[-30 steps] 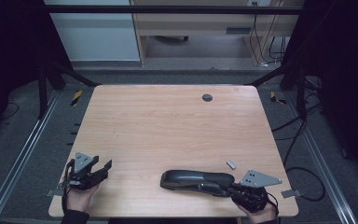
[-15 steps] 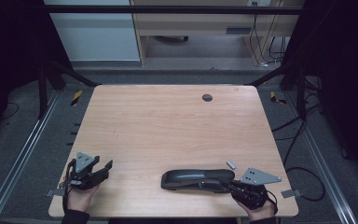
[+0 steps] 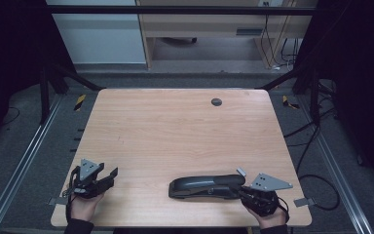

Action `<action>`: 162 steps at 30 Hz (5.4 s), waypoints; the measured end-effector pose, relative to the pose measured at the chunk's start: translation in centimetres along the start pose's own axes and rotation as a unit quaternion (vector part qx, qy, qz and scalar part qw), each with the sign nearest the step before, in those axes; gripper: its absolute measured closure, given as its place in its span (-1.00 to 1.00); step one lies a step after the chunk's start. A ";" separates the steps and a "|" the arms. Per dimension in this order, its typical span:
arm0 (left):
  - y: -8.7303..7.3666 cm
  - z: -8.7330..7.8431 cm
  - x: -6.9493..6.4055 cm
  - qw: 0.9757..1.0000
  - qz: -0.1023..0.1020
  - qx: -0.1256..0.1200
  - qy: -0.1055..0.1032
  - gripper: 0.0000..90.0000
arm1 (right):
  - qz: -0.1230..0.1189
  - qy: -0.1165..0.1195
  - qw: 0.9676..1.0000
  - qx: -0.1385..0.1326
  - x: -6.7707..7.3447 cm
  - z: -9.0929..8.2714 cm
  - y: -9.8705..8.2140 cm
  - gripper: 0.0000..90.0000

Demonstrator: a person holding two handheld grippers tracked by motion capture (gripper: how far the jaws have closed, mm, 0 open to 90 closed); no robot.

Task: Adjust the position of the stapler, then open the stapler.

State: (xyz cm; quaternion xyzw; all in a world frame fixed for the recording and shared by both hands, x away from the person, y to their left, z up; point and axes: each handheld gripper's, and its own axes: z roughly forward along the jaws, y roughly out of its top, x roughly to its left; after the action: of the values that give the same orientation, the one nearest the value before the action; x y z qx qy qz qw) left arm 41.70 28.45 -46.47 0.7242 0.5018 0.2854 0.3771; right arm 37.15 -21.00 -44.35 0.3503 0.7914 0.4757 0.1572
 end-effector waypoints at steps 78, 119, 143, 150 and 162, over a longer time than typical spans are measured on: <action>2.2 -1.4 -6.2 0.994 0.087 -0.044 -0.040 -0.36 | 0.106 -0.199 0.974 0.020 -8.9 -1.6 -5.1 -0.53; 6.3 -3.4 -15.5 0.974 0.180 -0.082 -0.105 -0.33 | 0.094 -0.211 0.972 0.035 -9.1 -1.3 -5.2 -0.50; 9.5 -2.5 -21.8 0.962 0.229 -0.073 -0.128 -0.28 | 0.098 -0.216 0.971 0.032 -9.2 -1.5 -5.2 -0.46; 9.9 -2.0 -22.9 0.961 0.233 -0.066 -0.133 -0.28 | 0.099 -0.215 0.971 0.033 -9.2 -1.5 -5.2 -0.46; 10.1 -1.2 -24.7 0.957 0.248 -0.056 -0.137 -0.29 | 0.098 -0.215 0.971 0.035 -9.2 -1.5 -5.2 -0.45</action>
State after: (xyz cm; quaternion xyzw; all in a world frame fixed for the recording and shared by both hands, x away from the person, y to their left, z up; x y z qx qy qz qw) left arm 37.73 3.29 -38.25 0.8360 0.2331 0.2958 0.3991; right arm 40.67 -29.98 -48.92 0.5253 0.7170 0.3747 0.2639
